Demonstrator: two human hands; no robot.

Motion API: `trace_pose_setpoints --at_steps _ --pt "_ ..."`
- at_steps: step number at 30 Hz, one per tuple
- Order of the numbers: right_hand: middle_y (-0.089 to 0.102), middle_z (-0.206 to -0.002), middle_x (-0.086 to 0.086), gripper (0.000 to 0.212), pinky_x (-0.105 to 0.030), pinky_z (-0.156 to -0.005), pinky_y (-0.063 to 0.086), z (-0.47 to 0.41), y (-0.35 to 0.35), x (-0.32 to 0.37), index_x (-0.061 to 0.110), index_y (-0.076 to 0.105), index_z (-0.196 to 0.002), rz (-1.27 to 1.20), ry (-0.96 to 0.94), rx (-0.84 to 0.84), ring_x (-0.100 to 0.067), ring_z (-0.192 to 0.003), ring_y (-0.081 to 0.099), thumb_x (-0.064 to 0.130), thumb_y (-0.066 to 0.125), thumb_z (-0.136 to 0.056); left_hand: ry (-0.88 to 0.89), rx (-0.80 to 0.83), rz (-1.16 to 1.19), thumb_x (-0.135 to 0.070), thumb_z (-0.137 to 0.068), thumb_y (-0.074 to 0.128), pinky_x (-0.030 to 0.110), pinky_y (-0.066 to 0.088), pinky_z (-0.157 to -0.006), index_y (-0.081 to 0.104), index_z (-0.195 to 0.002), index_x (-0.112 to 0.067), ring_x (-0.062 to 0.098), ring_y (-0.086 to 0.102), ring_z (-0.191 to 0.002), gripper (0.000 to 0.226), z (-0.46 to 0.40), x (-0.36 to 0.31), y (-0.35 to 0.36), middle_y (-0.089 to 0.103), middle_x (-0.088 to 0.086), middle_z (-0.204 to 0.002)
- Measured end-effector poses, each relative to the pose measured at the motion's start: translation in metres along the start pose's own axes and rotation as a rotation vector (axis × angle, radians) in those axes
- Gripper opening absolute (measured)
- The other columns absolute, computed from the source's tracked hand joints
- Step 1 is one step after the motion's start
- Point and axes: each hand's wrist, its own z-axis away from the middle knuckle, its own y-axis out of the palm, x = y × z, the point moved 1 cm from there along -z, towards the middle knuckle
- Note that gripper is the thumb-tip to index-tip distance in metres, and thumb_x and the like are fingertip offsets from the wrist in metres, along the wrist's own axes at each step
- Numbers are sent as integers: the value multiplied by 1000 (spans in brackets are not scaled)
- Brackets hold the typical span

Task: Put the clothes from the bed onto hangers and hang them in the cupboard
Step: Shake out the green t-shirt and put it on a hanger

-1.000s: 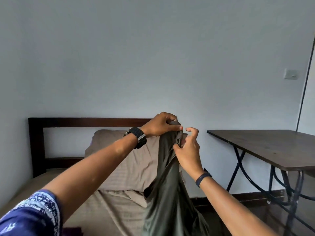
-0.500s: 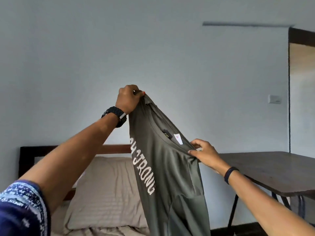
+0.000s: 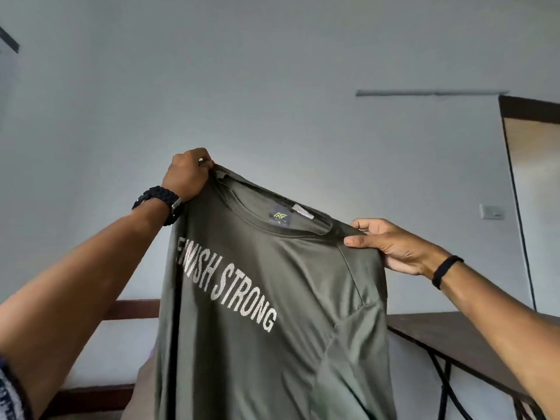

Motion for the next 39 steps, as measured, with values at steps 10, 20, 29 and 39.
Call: trace_pose_setpoints --at_steps 10,20,29,39 --pt "59 -93 -11 10 -31 -72 46 -23 40 40 19 52 -96 212 -306 -499 -19 -79 56 9 49 -97 -73 42 -16 -23 -97 50 31 37 -85 63 -102 -1 34 50 -112 26 -23 -26 -44 58 19 -119" --pt "65 -79 -8 15 -19 -60 55 -16 49 98 6 60 -83 100 -164 -217 -11 -61 63 2 72 -75 63 33 -86 -27 -91 60 30 38 -74 63 -83 -16 25 53 -88 14 -37 -53 -124 57 6 -84" --pt "64 -68 0 20 -20 -54 56 15 40 162 15 54 -75 -70 -214 -109 -10 -55 64 4 67 -64 148 170 -1 -26 -85 69 24 40 -63 63 -71 -11 15 50 -68 21 -35 -97 -209 57 9 -75" --pt "64 -65 -2 18 -17 -56 55 -12 49 157 11 54 -87 -78 -243 -217 -6 -53 64 -6 57 -87 -156 531 130 -38 -81 65 20 56 -60 66 -92 -14 8 66 -65 26 -23 -72 -219 70 1 -85"
